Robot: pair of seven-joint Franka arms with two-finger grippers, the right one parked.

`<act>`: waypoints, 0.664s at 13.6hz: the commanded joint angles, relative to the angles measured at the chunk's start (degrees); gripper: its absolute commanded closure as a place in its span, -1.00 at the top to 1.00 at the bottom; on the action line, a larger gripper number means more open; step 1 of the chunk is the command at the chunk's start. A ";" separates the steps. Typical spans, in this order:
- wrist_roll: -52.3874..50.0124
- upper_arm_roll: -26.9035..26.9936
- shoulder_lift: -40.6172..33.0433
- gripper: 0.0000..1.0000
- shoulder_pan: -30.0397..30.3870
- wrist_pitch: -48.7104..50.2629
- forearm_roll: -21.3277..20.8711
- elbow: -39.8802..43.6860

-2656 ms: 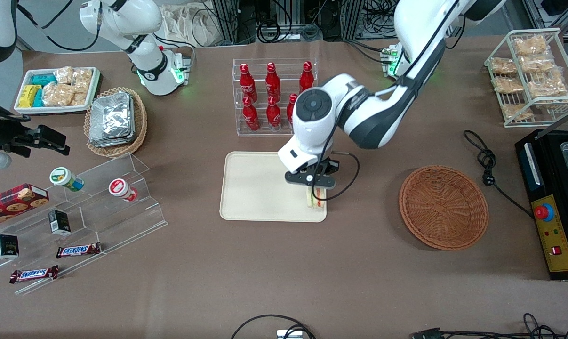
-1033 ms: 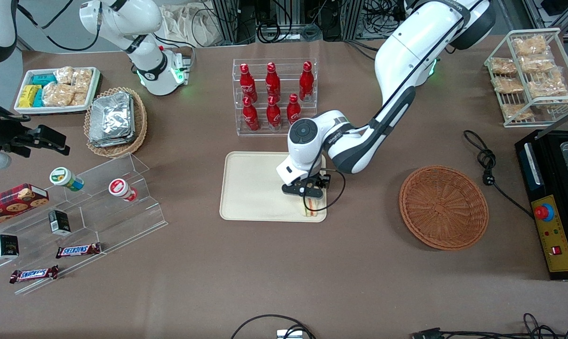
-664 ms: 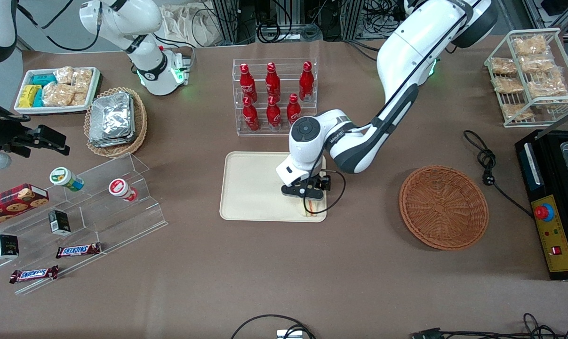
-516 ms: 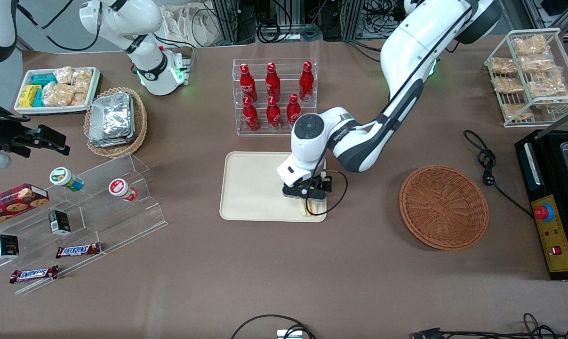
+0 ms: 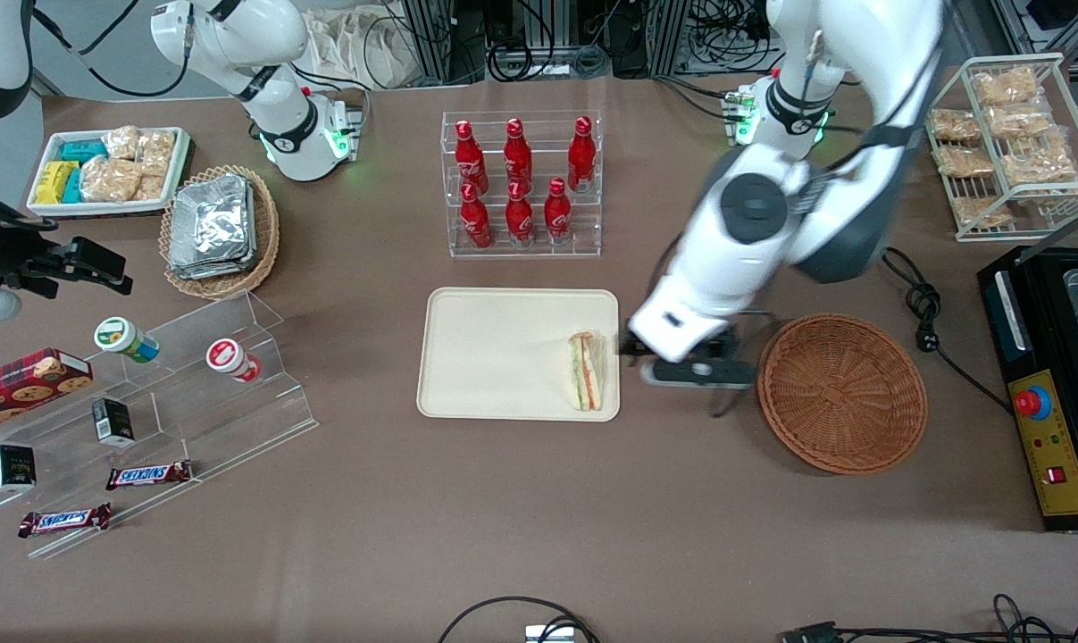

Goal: Place sandwich from basket to tray

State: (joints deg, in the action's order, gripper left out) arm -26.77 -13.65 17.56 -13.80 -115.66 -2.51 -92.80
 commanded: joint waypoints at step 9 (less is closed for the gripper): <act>15.69 14.71 -20.81 1.00 5.00 22.76 0.92 -5.11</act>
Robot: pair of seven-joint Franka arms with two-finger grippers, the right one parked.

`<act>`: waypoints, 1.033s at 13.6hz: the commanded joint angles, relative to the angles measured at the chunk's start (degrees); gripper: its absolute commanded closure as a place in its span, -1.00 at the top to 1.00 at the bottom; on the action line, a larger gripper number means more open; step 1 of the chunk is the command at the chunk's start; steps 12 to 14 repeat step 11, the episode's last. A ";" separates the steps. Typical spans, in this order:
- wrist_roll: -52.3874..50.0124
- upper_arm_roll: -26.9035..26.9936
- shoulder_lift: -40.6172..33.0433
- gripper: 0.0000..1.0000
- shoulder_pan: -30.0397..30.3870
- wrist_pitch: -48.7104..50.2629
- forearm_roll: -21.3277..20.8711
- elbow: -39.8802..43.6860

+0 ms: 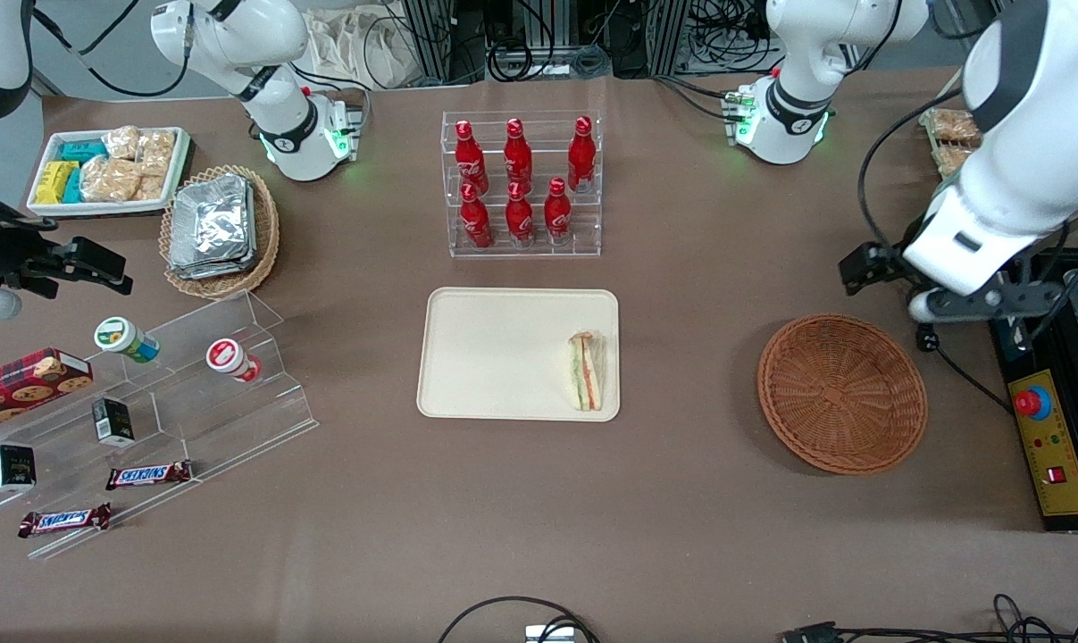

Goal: Place sandwich from basket to tray

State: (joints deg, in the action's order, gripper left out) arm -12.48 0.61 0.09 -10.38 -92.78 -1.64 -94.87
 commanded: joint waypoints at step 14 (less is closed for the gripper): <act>2.29 0.44 -2.90 1.00 1.50 -1.79 -1.43 -2.96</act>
